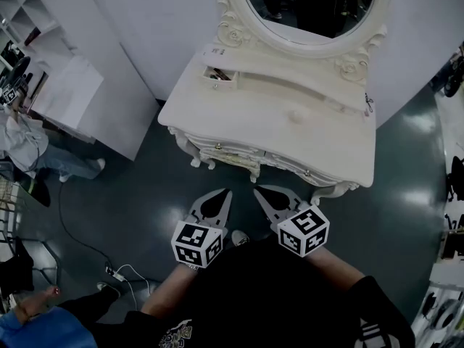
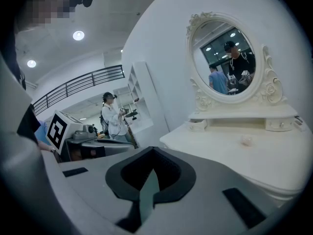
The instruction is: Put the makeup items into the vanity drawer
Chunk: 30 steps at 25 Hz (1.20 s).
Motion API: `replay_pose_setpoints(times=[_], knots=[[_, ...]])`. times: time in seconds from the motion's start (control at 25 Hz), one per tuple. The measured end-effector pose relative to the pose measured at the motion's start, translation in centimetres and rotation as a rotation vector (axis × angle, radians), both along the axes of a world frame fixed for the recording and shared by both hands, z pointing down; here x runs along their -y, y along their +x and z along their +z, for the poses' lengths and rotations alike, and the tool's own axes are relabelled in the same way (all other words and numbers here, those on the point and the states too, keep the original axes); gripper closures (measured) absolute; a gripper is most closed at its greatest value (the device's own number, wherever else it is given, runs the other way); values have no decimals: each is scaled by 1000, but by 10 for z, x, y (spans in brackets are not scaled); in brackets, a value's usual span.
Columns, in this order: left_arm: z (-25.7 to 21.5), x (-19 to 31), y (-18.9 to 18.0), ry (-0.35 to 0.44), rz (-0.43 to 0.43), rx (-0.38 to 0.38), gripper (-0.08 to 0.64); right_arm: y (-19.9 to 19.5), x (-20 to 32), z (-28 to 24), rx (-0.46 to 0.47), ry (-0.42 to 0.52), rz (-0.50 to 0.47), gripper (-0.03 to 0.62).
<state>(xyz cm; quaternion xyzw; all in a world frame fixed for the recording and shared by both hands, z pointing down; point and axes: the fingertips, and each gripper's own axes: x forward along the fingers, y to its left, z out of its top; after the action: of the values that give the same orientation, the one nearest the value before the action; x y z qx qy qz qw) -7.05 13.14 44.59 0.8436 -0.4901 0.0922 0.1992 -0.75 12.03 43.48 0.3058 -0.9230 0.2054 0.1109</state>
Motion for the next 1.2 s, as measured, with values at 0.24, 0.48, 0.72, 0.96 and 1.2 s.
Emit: replay_pose_setpoints(times=[0.24,0.48,0.72,0.96,1.2], knots=[[1,1,1,-4,2,-1,561,1,2,1,-2,-4,3,563],[4,3,1,-11,3,-6,561,2,6,4,-1,-16,7,563],[7,6,3,-19,8,-3,561,5,10,7,-1,-25,14,563],[6,14,11,-26,15,-7,561,15,20,5,-3,-27,38,563],[2,34,30,-14,30,-5,563,38,41,0,-4,-25,69,563]])
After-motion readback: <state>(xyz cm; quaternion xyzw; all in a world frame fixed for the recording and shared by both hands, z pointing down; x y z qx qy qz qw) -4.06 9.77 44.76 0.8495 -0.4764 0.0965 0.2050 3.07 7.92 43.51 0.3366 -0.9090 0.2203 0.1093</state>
